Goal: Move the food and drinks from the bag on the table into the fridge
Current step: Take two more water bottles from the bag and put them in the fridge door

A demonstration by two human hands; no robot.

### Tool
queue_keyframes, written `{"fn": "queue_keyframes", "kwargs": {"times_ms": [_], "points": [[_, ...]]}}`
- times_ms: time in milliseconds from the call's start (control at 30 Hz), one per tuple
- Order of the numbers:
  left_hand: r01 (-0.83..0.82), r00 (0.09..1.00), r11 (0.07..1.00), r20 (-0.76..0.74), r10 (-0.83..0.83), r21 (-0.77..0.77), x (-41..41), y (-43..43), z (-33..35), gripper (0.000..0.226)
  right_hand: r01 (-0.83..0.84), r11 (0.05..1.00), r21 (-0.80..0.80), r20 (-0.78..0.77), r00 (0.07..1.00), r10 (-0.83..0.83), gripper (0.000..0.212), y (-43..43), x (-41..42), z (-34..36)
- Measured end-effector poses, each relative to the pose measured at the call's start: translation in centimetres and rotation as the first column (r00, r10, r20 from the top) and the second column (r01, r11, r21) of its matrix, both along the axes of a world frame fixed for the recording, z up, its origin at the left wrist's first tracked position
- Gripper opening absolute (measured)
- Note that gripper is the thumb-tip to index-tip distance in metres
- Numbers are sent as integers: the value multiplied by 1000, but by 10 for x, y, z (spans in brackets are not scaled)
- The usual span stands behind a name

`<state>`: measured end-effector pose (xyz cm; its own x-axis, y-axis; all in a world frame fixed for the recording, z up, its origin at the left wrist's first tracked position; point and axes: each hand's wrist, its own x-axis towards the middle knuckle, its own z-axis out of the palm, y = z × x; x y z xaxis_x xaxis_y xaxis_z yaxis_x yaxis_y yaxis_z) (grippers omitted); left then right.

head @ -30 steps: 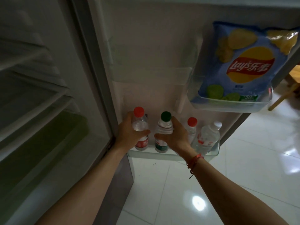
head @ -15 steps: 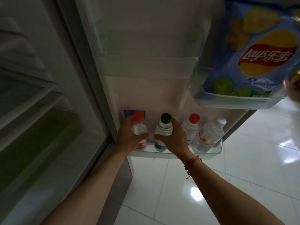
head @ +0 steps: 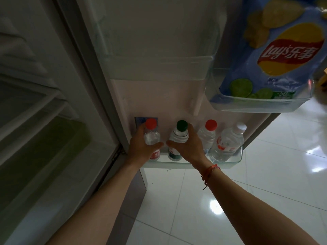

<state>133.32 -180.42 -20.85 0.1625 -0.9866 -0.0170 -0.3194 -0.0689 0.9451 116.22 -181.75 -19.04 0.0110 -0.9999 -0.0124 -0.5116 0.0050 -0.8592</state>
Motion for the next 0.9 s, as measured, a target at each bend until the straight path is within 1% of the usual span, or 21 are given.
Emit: {"fn": "queue_keyframes", "kwargs": {"times_ms": [133, 267, 367, 433, 500, 600, 667, 733, 833, 900], "points": [[11, 1000, 1000, 12, -11, -28, 2, 6, 5, 67, -12, 1000, 18, 26, 1000, 12, 81, 4, -2, 9], [18, 995, 998, 101, -12, -58, 6, 21, 17, 60, -22, 999, 37, 45, 999, 21, 79, 14, -5, 21], [12, 984, 996, 179, 4, -91, 8, 37, 34, 57, -41, 999, 30, 12, 999, 41, 80, 28, -12, 35], [13, 964, 993, 263, 18, -117, 9, 48, 46, 56, -59, 998, 4, -58, 997, 59, 82, 41, -16, 43], [24, 932, 989, 362, 31, -147, 8, 60, 58, 60, -70, 997, -31, -158, 985, 64, 85, 54, -22, 52], [45, 854, 979, 516, 65, -198, 6, 78, 75, 61, -94, 992, -81, -270, 960, 69, 83, 73, -29, 70], [64, 807, 967, 582, 96, -248, 7, 88, 87, 59, -109, 988, -108, -344, 937, 66, 85, 83, -34, 81], [85, 752, 953, 646, 129, -290, 8, 100, 98, 60, -127, 981, -144, -428, 902, 54, 85, 95, -39, 91], [83, 676, 939, 712, 192, -332, 10, 113, 109, 67, -146, 968, -203, -584, 812, 0, 80, 105, -45, 104], [66, 606, 929, 754, 253, -365, 11, 123, 121, 73, -158, 959, -235, -654, 756, -36, 78, 115, -50, 117]]}}
